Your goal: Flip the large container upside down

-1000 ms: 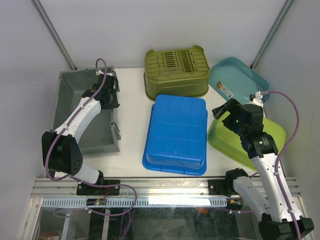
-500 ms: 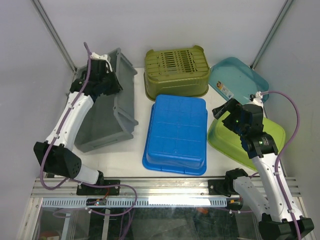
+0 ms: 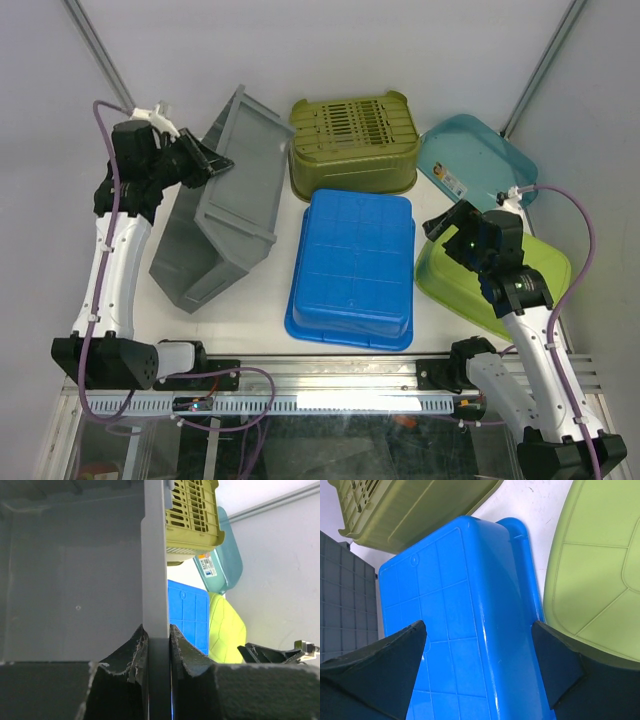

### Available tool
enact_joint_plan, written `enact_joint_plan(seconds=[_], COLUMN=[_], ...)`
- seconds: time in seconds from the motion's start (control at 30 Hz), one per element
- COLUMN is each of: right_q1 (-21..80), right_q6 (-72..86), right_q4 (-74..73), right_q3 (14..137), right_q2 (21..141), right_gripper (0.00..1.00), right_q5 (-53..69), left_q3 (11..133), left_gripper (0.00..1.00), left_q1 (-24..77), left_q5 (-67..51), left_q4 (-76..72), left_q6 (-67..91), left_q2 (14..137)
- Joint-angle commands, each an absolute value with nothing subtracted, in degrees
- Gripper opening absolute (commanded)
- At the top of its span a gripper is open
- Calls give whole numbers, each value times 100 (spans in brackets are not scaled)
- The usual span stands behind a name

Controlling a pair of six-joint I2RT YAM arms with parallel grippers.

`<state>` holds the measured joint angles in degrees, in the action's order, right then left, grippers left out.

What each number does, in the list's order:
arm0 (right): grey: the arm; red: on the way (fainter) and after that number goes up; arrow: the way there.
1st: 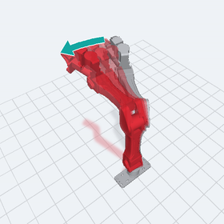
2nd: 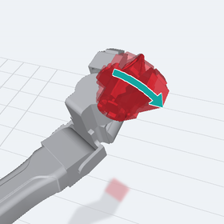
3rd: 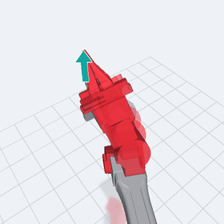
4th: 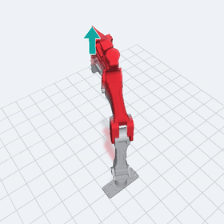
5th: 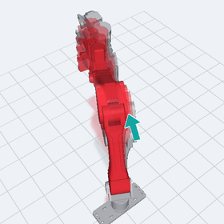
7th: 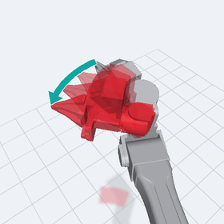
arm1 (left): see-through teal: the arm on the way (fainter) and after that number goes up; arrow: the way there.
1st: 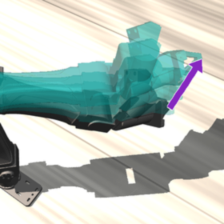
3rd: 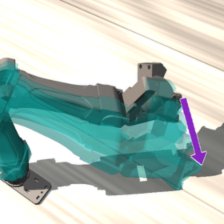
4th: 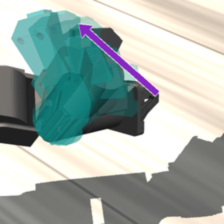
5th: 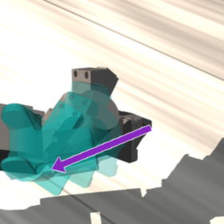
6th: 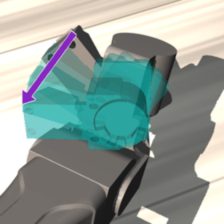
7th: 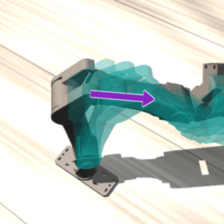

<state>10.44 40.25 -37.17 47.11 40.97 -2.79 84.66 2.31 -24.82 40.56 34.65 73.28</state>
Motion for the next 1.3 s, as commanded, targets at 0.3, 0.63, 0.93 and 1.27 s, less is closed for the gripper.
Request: enact_joint_plan(seconds=[0.3, 0.63, 0.93, 1.27], right_q1=[1003, 1002, 1002, 1002], right_q6=[4058, 4056, 4060, 4069], right_q4=[-3453, -3465, -3404, -3339], right_q3=[4702, 4692, 4692, 4711], right_q2=[4085, 4061, 4142, 4230], right_gripper=[90, 90, 90, 90], right_q5=[-195, -209, -127, -15], left_q3=[6424, 5442, 5425, 6644], left_gripper=[0, 0, 70, 99], left_q1=[-1173, -2081, -2443, -2436], left_q5=[-4913, -5238, -4643, -3174], left_q4=[43, -643, 1202, 2972], left_q6=[5909, 6649, 4749, 3211], left_q2=[6541, 6539, 6518, 6464])
